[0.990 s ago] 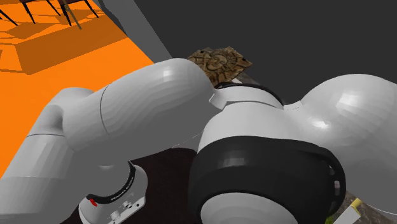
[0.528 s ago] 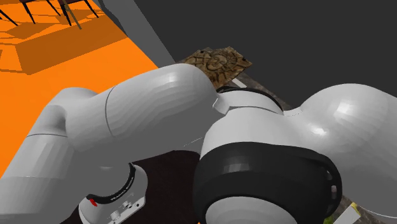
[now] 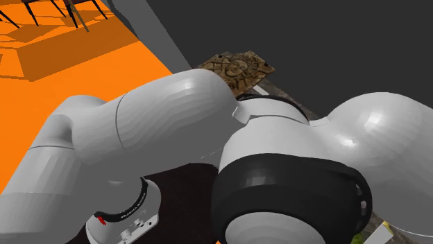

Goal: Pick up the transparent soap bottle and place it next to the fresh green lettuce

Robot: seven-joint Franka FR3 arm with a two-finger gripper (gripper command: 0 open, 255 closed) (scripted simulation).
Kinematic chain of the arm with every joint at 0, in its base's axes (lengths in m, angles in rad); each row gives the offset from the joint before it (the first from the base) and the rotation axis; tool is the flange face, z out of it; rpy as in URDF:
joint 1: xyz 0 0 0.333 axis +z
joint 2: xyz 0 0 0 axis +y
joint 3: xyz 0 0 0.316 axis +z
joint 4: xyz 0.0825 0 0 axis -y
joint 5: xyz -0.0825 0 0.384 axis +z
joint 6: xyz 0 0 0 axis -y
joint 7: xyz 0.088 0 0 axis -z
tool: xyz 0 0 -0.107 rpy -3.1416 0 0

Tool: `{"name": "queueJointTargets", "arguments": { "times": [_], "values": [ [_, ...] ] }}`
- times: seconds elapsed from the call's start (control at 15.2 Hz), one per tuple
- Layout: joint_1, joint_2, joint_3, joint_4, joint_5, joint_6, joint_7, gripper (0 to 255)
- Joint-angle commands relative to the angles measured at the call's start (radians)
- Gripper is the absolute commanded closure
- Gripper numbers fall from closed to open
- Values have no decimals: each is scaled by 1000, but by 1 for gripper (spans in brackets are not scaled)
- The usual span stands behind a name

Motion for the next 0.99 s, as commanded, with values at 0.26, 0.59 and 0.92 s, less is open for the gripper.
{"name": "queueJointTargets", "arguments": {
  "times": [0.26,0.59,0.92],
  "values": [
    [-6,-6,-4,26,-7,-33,8,0],
    [-10,-44,-16,54,-21,-95,18,0],
    [-10,-44,-16,54,-21,-95,18,0]
  ]
}}
